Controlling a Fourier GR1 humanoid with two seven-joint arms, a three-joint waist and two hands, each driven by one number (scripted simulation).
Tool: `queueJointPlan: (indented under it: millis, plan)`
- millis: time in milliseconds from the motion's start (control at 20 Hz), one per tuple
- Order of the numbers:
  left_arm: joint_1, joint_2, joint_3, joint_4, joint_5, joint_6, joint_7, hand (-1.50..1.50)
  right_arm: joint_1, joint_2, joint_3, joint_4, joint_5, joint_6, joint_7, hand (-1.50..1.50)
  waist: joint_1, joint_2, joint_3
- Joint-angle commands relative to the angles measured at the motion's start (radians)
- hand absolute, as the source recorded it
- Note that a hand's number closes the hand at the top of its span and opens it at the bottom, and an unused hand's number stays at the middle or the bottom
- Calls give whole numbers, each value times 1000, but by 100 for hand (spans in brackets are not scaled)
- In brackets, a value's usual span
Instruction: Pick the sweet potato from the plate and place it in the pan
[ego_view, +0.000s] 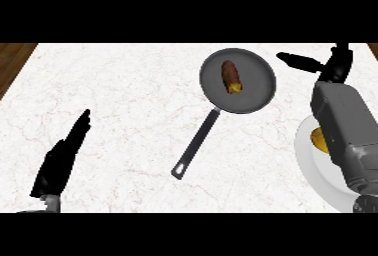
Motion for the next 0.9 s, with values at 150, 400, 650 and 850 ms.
queueJointPlan:
  millis: [150, 400, 650, 850]
  plan:
    - [60, -19, 2, -2, -34, 20, -17, 0, 143, -106, 9, -69, -42, 127, -89, -150, -32, -16, -2]
    - [41, -37, 13, 12, -45, 28, -26, 0, 278, -172, -7, -115, -105, 247, -147, -150, -36, -16, -1]
    - [55, -39, 23, -3, -39, 2, -37, 0, 398, -233, 20, -247, -144, 357, -75, -150, -41, -19, -2]
    - [40, -24, 52, 18, -35, -33, -36, 0, 457, -259, 43, -359, -189, 421, -11, -150, -39, -18, -2]
